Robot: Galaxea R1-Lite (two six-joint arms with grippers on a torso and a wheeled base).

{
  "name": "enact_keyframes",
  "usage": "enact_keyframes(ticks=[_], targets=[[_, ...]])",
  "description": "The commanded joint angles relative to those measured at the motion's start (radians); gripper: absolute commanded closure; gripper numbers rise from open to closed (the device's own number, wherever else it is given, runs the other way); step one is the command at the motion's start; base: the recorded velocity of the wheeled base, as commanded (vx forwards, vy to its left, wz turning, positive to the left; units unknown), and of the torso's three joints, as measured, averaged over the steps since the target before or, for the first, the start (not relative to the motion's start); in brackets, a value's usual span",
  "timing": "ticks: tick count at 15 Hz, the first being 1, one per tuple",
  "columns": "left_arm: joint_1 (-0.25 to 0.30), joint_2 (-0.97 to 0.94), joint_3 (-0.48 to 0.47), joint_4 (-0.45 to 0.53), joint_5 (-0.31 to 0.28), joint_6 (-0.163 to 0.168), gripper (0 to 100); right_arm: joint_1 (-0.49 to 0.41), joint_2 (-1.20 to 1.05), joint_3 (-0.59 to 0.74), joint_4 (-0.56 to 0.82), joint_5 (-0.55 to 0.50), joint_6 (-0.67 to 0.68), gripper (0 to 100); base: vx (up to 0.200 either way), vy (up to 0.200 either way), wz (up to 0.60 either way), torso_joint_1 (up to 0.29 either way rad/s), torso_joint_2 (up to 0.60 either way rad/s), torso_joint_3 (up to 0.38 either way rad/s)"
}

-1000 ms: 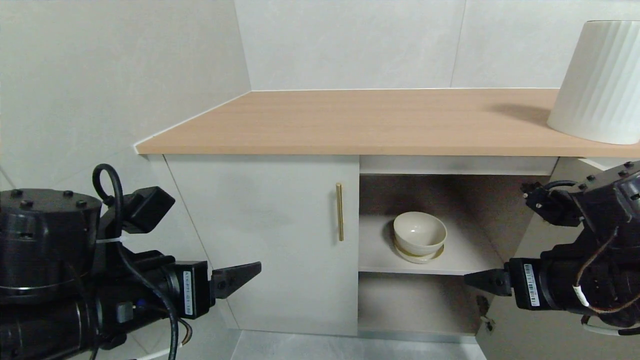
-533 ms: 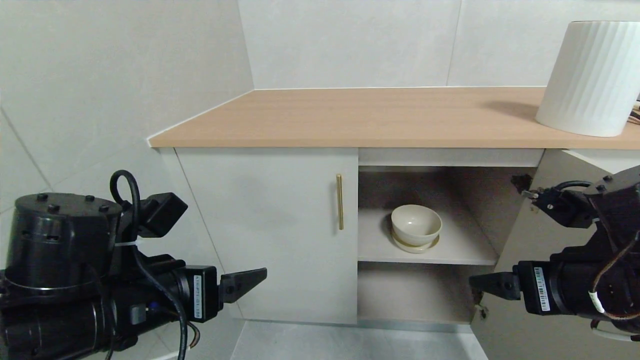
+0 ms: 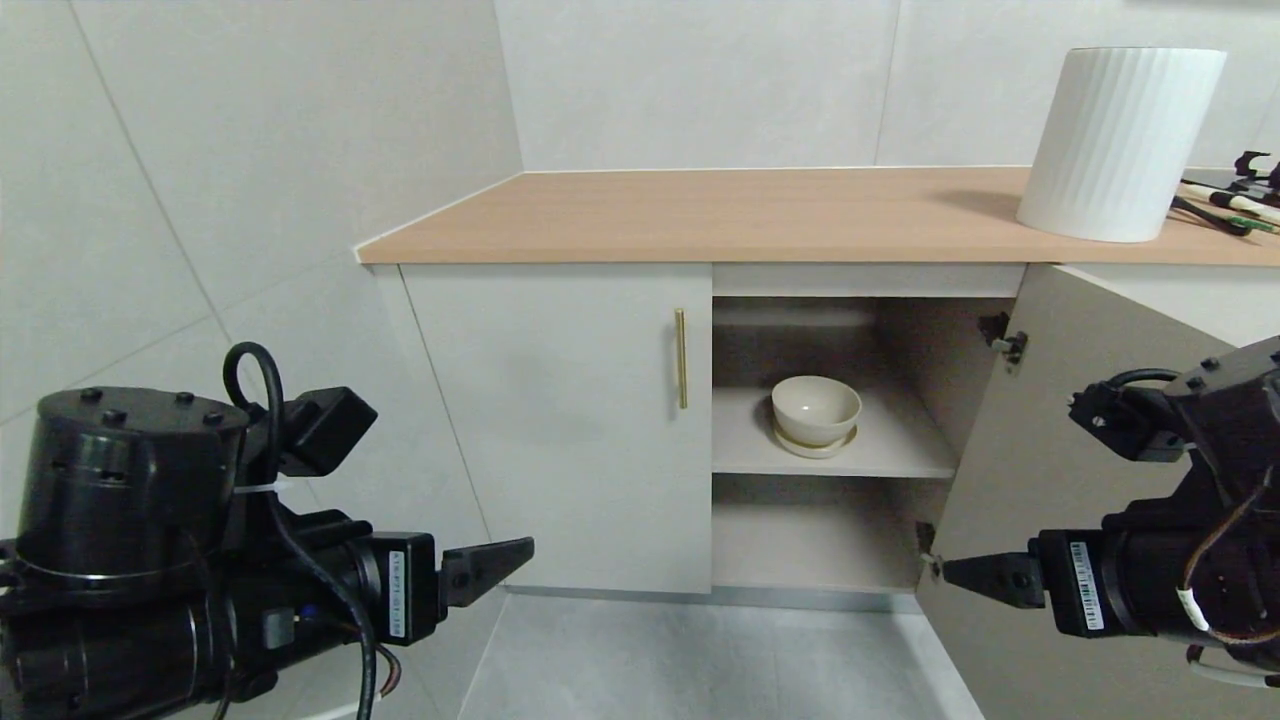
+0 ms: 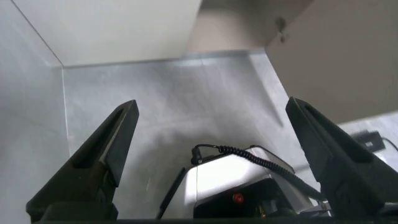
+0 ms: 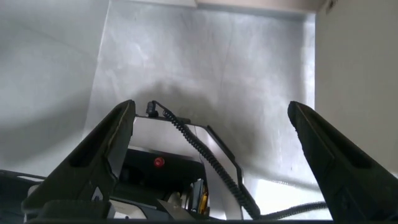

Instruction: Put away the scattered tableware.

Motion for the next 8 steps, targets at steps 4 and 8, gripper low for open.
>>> enact_keyframes(ticks=[4,8], targets=[[0.000,0.003,0.003,0.000,0.000,-0.001,0,0.001,0.011,0.006,0.000,0.000,-0.001,0,-0.200,0.000,0.00,0.000,0.00,0.005],[-0.002,0.001,0.007,0.000,0.000,0.001,0,0.001,-0.011,0.017,0.000,-0.025,0.000,0,-0.100,0.000,0.00,0.000,0.00,0.000]])
